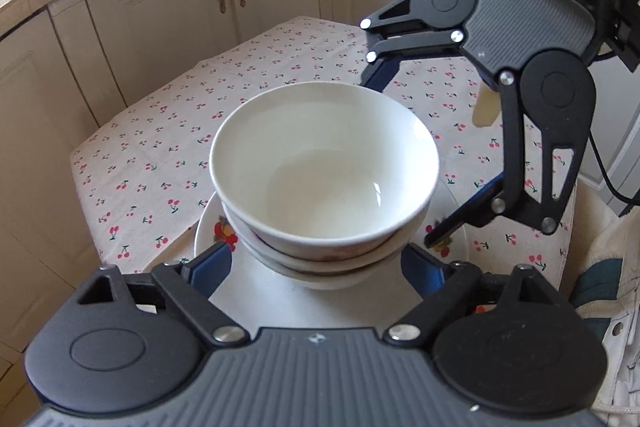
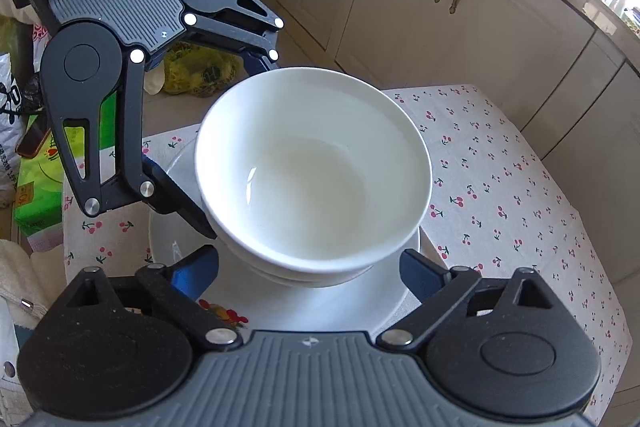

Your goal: Organize plates and bowls

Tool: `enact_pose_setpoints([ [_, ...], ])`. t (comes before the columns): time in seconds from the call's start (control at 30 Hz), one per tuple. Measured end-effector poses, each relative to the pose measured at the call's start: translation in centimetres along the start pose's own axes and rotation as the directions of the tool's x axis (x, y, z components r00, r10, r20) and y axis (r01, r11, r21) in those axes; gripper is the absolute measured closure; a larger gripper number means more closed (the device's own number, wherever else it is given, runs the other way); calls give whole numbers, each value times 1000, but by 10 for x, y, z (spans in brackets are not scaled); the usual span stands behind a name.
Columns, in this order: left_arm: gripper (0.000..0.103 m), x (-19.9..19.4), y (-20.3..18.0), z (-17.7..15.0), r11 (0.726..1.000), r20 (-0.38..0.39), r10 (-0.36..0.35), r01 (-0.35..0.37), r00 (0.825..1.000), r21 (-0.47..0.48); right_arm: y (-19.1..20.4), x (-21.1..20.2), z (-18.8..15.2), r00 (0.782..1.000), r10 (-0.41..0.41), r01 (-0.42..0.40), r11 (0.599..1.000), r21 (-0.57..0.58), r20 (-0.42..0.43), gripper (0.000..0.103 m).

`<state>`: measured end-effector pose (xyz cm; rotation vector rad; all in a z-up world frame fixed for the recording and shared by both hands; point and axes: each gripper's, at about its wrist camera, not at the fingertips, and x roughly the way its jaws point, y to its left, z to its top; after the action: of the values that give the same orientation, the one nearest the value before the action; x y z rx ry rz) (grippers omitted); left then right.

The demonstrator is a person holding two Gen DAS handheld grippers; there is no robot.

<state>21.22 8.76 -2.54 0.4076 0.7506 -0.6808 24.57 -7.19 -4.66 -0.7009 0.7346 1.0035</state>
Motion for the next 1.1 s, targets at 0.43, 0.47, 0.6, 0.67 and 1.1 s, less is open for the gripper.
enact_pose_setpoints([
  [0.43,1,-83,-66,-18,946,205,287,-242,936,-215,18,-84,-40,941,-336,297,863,409,27,0],
  [0.47,1,-86,-72,-17,935,210,300,-243,931,-257,20,-90,-43,934,-357,306,835,457,27,0],
  [0.6,1,-98,-106,-13,849,188,428,-322,884,-419,40,-108,-66,890,-455,368,680,633,-29,0],
  [0.67,1,-101,-120,-11,804,163,466,-340,870,-488,52,-117,-77,882,-470,367,623,691,-45,0],
  [1.1,1,-120,-179,-9,733,88,537,-412,839,-542,115,-160,-99,841,-537,404,546,734,-63,0],
])
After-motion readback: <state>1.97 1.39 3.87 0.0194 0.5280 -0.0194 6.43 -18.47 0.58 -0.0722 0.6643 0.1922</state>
